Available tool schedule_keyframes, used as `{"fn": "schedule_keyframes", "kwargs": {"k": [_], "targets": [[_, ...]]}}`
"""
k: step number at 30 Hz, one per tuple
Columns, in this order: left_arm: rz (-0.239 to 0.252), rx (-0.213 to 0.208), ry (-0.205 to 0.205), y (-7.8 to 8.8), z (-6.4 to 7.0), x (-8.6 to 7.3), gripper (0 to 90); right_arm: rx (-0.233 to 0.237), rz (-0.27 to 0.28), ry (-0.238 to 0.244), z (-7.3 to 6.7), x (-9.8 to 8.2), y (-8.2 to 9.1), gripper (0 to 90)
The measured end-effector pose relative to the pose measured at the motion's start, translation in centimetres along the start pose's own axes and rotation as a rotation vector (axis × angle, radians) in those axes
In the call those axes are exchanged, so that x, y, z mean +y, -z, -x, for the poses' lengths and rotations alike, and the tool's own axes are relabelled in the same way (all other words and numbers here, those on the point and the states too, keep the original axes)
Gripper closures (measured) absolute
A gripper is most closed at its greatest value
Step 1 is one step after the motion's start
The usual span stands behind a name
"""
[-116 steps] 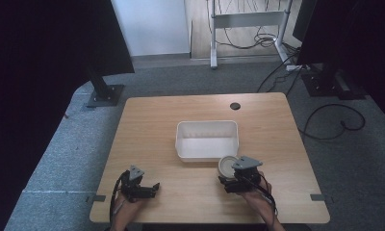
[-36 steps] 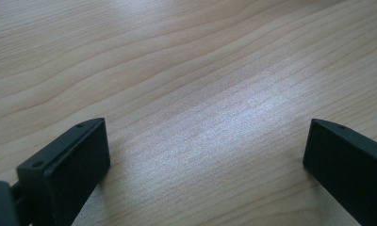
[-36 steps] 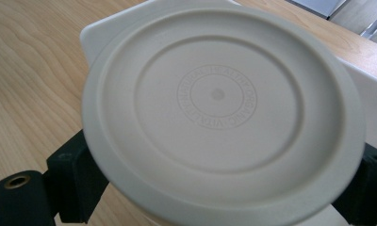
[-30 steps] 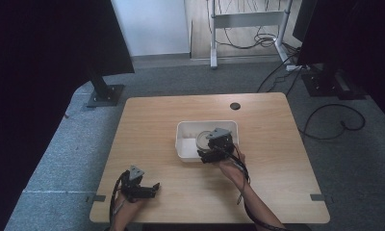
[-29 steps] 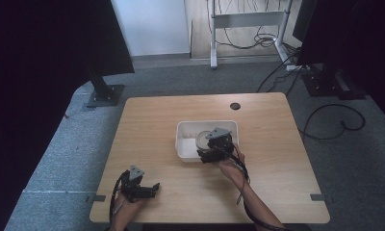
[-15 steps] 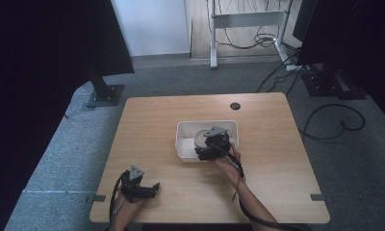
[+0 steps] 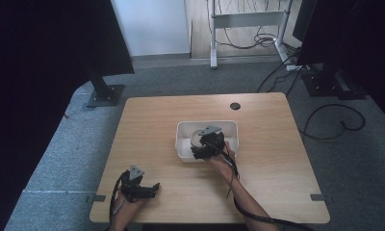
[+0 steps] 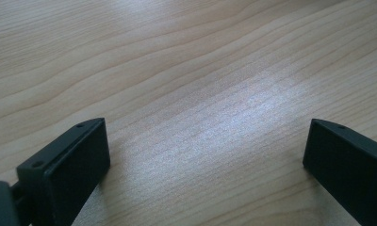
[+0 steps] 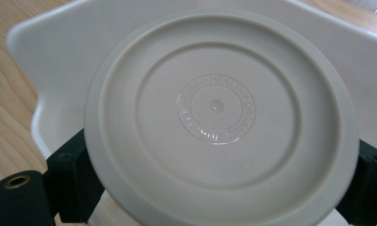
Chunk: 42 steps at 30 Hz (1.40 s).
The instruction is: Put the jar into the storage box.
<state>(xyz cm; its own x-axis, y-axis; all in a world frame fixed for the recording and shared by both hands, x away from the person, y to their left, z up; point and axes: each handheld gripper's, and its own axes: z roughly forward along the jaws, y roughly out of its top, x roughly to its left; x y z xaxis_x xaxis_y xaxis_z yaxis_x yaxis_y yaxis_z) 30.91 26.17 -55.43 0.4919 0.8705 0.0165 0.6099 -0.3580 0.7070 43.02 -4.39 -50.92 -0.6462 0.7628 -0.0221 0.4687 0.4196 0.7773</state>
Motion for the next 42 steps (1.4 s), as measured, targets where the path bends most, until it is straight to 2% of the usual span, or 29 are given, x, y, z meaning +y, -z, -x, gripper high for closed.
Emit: {"fn": "schedule_keyframes", "kwargs": {"k": [4,12,19,22,26,42], "targets": [[0.0,0.0,0.0,0.0,0.0,0.0,0.8,-0.006,-0.019,-0.007,0.0,-0.1,-0.5,9.4],[0.0,0.0,0.0,0.0,0.0,0.0,0.8,0.006,-0.021,-0.034,0.2,0.0,-0.9,9.3],[0.0,0.0,0.0,0.0,0.0,0.0,0.8,0.009,-0.035,-0.033,0.2,0.1,-0.9,9.2],[0.0,0.0,0.0,0.0,0.0,0.0,0.8,0.033,-0.041,-0.034,0.3,0.2,-0.9,3.9],[0.0,0.0,0.0,0.0,0.0,0.0,0.8,0.034,-0.056,-0.002,0.2,0.2,-0.9,1.8],[0.0,0.0,0.0,0.0,0.0,0.0,0.8,0.043,-0.033,0.035,0.3,-0.1,0.3,2.7]]}}
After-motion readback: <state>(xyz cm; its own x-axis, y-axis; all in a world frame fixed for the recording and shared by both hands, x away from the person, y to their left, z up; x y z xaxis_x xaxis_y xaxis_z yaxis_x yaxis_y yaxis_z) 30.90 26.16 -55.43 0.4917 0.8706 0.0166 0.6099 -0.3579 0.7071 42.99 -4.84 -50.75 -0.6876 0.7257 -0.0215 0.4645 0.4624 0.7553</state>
